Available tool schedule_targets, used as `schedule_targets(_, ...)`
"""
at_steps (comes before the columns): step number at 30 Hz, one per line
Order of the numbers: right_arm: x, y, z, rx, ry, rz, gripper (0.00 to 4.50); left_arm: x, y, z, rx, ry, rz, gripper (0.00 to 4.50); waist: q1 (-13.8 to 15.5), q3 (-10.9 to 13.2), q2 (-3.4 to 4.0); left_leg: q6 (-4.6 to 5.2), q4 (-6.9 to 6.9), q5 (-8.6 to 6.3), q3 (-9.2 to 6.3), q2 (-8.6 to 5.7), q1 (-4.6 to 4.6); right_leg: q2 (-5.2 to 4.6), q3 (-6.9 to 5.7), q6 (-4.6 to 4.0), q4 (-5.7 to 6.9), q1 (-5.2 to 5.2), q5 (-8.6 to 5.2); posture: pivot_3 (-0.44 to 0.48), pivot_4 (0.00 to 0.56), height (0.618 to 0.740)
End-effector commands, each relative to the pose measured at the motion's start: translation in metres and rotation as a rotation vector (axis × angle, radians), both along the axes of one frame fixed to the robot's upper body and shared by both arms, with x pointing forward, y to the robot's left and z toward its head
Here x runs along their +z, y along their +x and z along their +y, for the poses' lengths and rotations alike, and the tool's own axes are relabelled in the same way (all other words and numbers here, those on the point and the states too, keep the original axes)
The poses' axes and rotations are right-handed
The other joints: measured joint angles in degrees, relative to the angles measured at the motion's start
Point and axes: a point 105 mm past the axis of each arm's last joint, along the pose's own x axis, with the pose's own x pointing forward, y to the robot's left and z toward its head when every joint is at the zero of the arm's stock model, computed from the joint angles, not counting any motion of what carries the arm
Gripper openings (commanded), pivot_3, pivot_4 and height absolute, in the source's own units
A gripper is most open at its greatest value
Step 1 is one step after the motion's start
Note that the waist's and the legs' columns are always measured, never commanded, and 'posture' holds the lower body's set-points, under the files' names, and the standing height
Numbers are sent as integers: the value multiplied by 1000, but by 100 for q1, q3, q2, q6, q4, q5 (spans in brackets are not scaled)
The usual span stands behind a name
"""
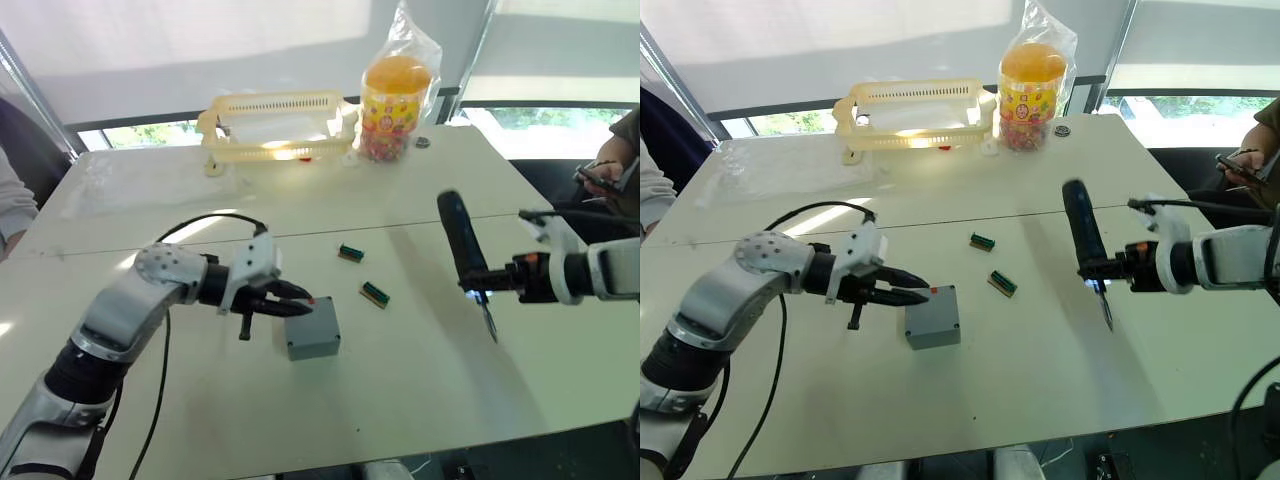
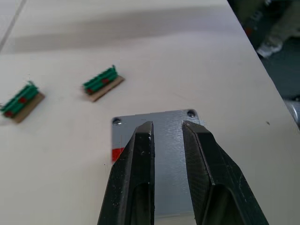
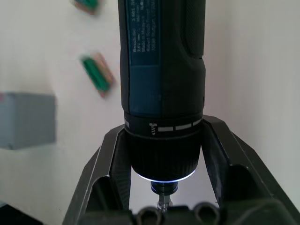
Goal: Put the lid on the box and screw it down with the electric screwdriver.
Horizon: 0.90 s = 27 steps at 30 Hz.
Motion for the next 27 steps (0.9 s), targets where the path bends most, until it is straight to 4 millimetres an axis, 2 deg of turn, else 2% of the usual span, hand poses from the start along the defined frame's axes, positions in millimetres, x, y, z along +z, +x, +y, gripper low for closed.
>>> schedule_targets(1,5,0,0,10,18,14,1715,8,-1,-4,-18,-4,-63,935,-9,1,2,0,2,0,3,0,1,0,2,0,0,0,0,0,150,740)
schedule_targets(5,-14,6,-2,-18,-15,80,1715,7,-4,-6,-5,-22,-54,935,11,1,1,0,12,0,4,-2,0,-1,3,1,1,1,0,0,150,740)
schedule_targets(11,-26,14,-7,-49,-76,104,1715,14,-4,-5,54,-107,-4,935,18,2,2,-2,22,1,5,-3,-2,-2,6,2,2,4,2,0,150,740)
schedule_targets(13,-28,17,-8,-44,-118,81,2737,18,0,-2,97,-146,12,935,20,2,2,-2,21,1,4,-3,-2,-2,5,3,2,4,2,0,150,740)
schedule_targets(15,-28,22,-7,-30,-145,51,3569,23,7,3,146,-181,20,935,18,1,1,-2,21,1,3,-3,-2,-2,4,4,2,4,2,0,150,740)
schedule_targets(17,-23,31,-8,-26,-182,-27,4480,31,18,13,232,-233,15,935,13,0,0,-2,22,1,3,-3,-1,-2,3,4,2,5,3,0,150,740)
schedule_targets(20,-5,49,-11,11,-293,-227,4480,32,28,31,341,-246,5,935,16,1,1,-3,23,1,3,-3,1,-2,3,6,3,7,4,0,150,740)
schedule_targets(22,12,52,5,145,-361,-397,4480,22,29,44,403,-212,6,935,7,-2,6,-3,20,1,3,-3,1,-1,3,7,3,6,4,0,150,740)
schedule_targets(24,27,42,46,304,-217,-520,4480,8,27,56,462,-180,29,935,1,-3,6,-3,13,1,3,-2,6,-2,3,7,6,6,4,0,150,740)
schedule_targets(25,31,31,69,399,-120,-571,4480,0,26,62,493,-167,45,935,2,-2,3,-3,10,1,2,0,8,-1,2,7,6,6,4,0,150,740)
schedule_targets(26,26,11,96,523,-34,-595,4480,-11,25,67,535,-160,70,935,12,-3,2,-3,6,1,-3,3,7,1,-2,7,6,5,3,0,150,740)
schedule_targets(27,21,-4,111,601,16,-608,4480,-18,25,71,563,-156,86,935,26,-4,1,-2,3,1,-8,5,6,3,-5,6,6,5,3,0,150,740)
